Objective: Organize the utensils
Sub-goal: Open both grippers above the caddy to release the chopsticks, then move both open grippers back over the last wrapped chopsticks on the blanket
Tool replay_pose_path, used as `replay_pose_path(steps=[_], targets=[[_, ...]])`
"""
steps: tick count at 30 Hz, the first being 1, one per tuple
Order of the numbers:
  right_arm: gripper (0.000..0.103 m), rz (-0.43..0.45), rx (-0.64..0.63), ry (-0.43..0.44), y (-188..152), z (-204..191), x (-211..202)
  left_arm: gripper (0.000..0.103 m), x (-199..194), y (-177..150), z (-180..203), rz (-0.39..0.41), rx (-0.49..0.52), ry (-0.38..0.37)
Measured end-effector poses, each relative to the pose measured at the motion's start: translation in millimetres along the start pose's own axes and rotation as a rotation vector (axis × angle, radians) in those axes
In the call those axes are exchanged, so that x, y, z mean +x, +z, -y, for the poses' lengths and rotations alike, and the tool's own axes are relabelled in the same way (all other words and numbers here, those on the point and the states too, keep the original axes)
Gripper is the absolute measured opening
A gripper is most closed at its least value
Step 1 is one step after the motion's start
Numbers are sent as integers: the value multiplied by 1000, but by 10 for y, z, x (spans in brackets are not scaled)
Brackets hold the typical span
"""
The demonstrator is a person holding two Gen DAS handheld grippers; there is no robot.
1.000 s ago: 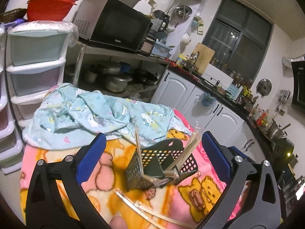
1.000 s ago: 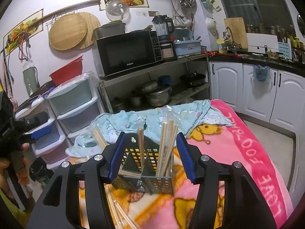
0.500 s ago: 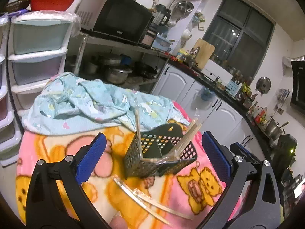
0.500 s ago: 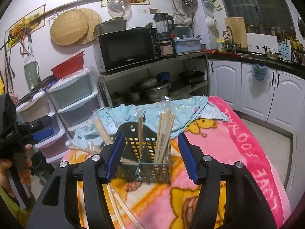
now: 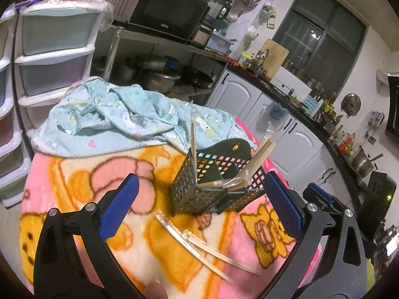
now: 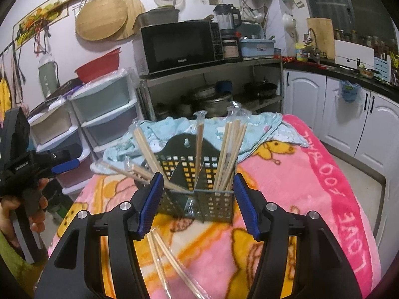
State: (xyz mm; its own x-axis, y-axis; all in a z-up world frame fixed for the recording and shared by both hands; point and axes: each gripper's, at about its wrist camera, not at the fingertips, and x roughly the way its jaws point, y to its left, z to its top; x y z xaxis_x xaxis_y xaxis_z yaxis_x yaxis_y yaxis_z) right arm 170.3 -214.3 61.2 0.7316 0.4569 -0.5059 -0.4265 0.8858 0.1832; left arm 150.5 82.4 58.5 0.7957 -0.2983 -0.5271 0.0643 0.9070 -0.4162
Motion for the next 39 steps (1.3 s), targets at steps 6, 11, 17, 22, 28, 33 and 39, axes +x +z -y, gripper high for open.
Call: replay_pose_path(steps=[6, 11, 17, 22, 28, 33, 39], targets=[[56, -27, -18, 14, -63, -71, 60, 92, 70, -89, -49, -33, -5, 10], [56, -54, -30, 25, -115, -113, 113, 92, 115, -160, -85, -58, -9, 23], [56, -94, -47, 33, -223, -140, 179, 92, 216, -287, -129, -102, -18, 42], [56, -129, -59, 29, -311, -139, 246, 92, 320, -402, -154, -143, -11, 53], [56, -182, -60, 27, -400, -116, 366, 92, 459, -517, -241, -187, -26, 72], [56, -238, -84, 39, -514, -147, 497, 92, 601, -615, -338, -229, -38, 89], [55, -319, -132, 58, -700, -260, 709, 89, 812, -738, -454, -296, -69, 85]])
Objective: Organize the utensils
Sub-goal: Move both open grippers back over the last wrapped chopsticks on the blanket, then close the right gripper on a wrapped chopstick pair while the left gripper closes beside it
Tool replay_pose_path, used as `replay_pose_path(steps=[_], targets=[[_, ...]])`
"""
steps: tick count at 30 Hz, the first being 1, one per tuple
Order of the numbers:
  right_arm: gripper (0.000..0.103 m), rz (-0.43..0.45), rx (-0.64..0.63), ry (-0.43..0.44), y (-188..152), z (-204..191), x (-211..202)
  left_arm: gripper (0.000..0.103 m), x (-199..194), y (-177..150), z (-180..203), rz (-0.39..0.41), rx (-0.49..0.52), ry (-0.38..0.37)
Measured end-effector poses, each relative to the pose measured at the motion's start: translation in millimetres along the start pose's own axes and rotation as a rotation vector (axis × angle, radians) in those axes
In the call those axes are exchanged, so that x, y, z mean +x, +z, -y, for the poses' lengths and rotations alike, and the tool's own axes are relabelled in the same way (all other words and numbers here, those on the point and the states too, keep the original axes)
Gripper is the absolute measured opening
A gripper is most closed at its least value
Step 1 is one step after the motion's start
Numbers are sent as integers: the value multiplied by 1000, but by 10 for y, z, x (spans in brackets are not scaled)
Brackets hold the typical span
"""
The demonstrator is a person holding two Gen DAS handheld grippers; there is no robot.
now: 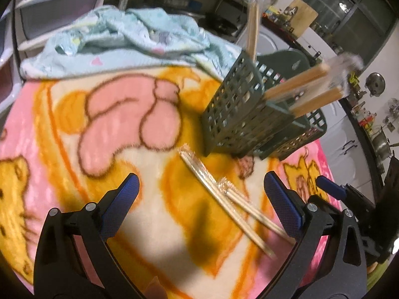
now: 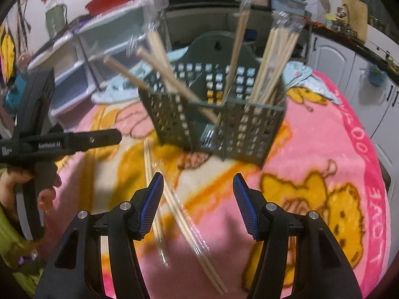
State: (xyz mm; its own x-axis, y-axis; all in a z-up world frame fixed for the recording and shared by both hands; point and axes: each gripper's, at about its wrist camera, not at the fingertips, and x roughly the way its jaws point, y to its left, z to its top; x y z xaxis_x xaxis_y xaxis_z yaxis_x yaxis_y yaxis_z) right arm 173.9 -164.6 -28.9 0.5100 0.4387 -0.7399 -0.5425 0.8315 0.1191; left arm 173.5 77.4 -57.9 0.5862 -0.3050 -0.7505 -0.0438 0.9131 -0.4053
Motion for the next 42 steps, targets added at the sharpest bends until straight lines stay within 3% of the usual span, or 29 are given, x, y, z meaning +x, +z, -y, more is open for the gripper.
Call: replay_pose_path(steps=[10, 19, 32, 36, 42], targets=[[50, -106, -57, 32, -101, -153, 389, 57, 306, -2, -95, -75, -55, -16], [44, -175, -103, 53, -108, -259, 681, 50, 483, 69, -133, -112, -89, -18], [37, -214, -107, 52, 55, -360, 993, 44, 658, 189, 10, -167, 3, 100], [34, -219, -110, 49, 86, -364, 1039, 30, 687, 213, 37, -169, 31, 155], [23, -227, -111, 50, 128, -361, 1069, 18, 670, 241, -50, -164, 25, 160]])
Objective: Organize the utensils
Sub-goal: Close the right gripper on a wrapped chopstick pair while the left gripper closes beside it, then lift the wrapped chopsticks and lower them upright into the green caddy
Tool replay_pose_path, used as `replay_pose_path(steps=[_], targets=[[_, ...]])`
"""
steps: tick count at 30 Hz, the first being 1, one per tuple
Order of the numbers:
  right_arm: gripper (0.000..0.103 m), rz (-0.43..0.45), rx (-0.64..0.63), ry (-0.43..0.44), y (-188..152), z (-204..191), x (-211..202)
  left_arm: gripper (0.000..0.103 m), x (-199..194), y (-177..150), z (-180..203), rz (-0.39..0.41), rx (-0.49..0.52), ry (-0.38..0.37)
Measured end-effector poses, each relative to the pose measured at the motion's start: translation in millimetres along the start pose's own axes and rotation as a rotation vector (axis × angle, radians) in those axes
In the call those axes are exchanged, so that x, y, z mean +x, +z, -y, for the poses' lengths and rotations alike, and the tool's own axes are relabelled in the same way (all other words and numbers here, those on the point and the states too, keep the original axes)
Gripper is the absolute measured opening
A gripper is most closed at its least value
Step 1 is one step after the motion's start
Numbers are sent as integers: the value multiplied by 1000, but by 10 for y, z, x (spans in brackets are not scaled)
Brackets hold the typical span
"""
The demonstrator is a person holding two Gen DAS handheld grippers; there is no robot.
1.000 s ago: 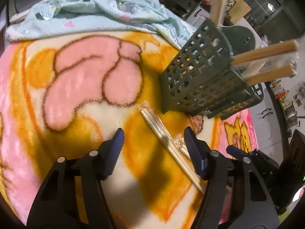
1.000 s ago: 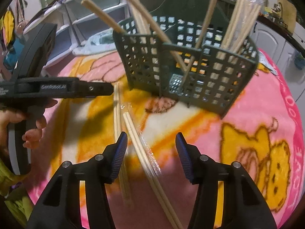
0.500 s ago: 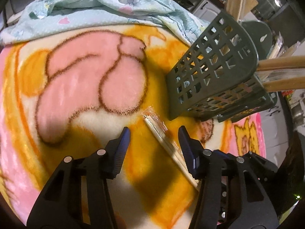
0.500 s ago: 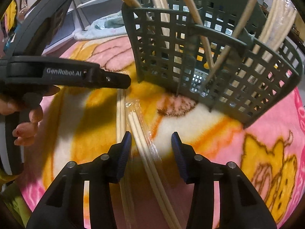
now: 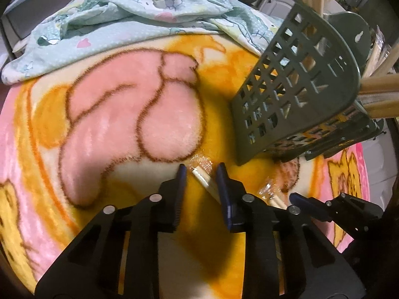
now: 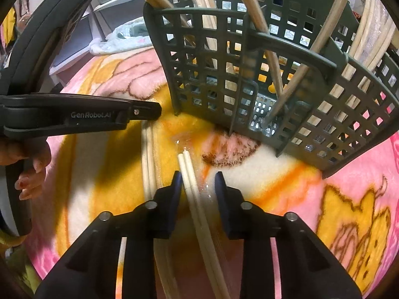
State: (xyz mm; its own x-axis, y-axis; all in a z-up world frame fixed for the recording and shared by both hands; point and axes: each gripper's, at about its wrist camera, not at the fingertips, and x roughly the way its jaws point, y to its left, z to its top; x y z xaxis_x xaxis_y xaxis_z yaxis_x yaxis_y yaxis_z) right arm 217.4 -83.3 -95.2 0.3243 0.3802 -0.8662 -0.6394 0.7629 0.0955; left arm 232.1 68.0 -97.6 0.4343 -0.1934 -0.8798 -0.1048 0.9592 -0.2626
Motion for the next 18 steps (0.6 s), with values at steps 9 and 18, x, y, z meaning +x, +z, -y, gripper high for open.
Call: replay_pose_path(steps=[9, 18], targets=[[6, 19, 30, 23, -17, 82, -119, 10, -37, 16, -207, 10, -16, -48], [6, 93, 78, 52, -111, 176, -469, 7, -249, -44, -263, 40, -19, -114]])
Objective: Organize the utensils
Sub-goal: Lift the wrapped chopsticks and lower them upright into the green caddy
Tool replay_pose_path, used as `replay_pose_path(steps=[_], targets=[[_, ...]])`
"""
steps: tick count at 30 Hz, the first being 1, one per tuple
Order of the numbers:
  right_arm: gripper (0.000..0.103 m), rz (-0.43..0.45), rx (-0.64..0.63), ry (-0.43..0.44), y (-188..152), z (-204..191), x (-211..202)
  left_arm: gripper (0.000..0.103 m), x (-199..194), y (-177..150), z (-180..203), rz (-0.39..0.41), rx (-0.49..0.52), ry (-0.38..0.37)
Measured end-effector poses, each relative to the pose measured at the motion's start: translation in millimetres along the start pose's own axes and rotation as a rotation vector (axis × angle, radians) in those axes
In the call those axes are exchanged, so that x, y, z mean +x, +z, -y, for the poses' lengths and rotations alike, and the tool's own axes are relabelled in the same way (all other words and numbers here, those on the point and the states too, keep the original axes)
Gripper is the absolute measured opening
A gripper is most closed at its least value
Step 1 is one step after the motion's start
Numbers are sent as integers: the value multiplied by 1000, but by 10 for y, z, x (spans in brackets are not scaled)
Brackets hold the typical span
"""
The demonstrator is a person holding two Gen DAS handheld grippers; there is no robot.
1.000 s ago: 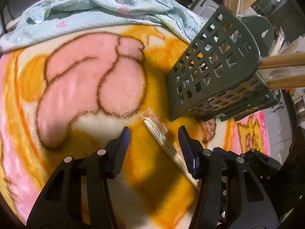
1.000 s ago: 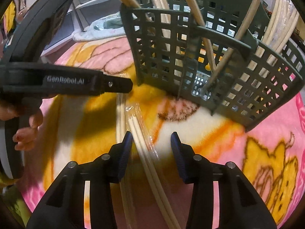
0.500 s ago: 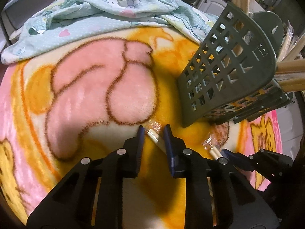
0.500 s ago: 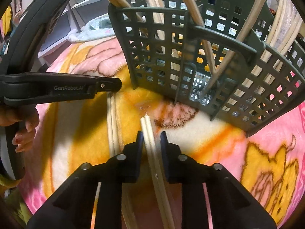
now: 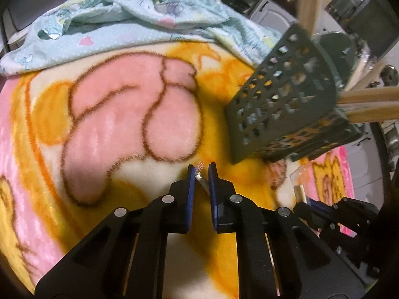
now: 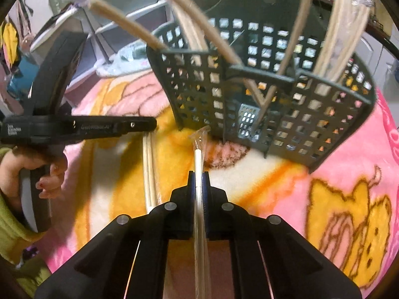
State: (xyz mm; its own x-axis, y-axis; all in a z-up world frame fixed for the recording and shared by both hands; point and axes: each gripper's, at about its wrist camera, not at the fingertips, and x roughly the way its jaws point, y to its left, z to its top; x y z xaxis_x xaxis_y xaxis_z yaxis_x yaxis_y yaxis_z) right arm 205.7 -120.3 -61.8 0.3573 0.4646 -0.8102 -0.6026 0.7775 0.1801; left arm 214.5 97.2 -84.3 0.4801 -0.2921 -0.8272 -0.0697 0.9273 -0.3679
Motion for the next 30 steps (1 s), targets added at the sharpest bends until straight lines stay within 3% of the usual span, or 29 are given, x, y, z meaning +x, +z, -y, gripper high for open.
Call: replay_pose_path(steps=[16, 30], targets=[[6, 171, 41, -4, -53, 102, -766, 4, -555, -142, 546, 122, 71, -131], [6, 250, 78, -36, -88, 222, -1035, 3, -907, -167, 1022, 188, 163, -228]])
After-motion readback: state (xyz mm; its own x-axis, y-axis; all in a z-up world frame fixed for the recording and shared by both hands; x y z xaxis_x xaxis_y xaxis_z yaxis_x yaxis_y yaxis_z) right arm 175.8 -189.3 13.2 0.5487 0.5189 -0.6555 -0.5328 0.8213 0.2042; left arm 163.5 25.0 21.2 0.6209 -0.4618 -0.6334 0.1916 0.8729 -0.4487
